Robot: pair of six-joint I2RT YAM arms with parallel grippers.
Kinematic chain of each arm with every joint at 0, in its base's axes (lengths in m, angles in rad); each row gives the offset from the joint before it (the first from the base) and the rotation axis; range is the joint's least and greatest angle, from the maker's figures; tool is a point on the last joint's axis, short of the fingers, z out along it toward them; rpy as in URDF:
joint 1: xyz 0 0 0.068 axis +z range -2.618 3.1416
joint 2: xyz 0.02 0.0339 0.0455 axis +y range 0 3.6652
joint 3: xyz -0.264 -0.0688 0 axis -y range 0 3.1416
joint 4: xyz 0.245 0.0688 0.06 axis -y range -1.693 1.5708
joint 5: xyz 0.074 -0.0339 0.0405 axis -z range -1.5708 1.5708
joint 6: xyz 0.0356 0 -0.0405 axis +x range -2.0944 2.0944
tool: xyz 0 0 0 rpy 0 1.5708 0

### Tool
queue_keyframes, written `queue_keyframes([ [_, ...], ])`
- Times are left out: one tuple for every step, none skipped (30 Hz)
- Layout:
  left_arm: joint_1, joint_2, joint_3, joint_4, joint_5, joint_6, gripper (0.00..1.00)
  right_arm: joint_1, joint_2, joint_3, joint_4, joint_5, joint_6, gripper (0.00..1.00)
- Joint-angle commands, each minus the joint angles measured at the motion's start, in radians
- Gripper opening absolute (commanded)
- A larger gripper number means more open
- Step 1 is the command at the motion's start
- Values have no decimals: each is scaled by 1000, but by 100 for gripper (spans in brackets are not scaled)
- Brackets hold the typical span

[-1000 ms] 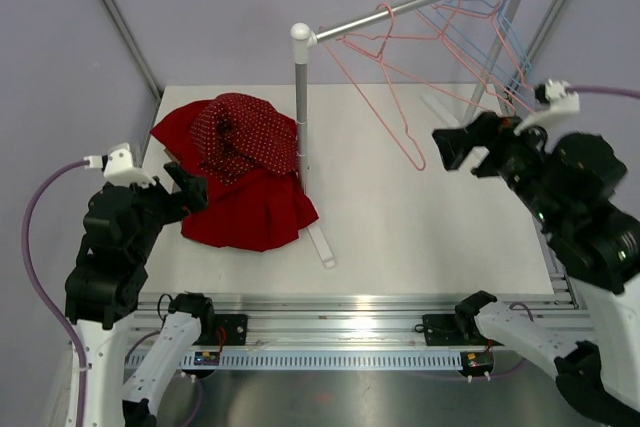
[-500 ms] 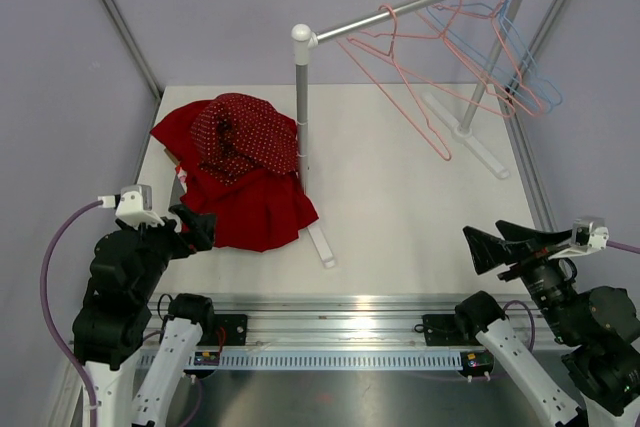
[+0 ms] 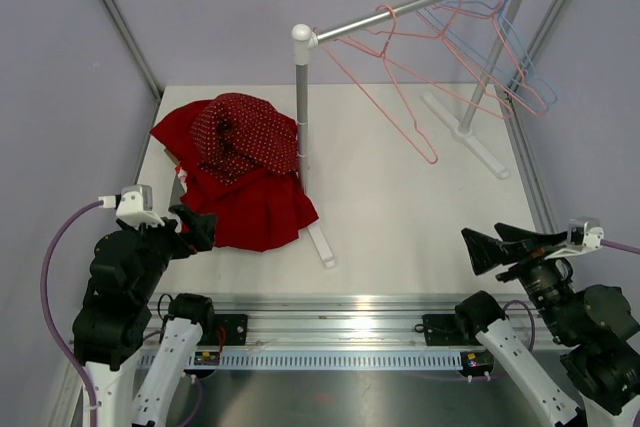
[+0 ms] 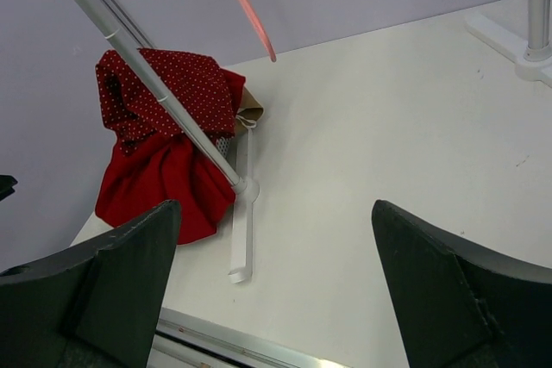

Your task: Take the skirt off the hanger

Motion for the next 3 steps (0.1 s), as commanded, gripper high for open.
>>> queue_keyframes([
  [-4,18,2,39,39,19,99,-1,2,-9,33,1,-1,100],
  [-4,21,2,39,40,20,99,-1,6,-6,30,-5,-10,100],
  [-4,24,4,39,37,19,99,1,5,-3,30,-8,-15,99],
])
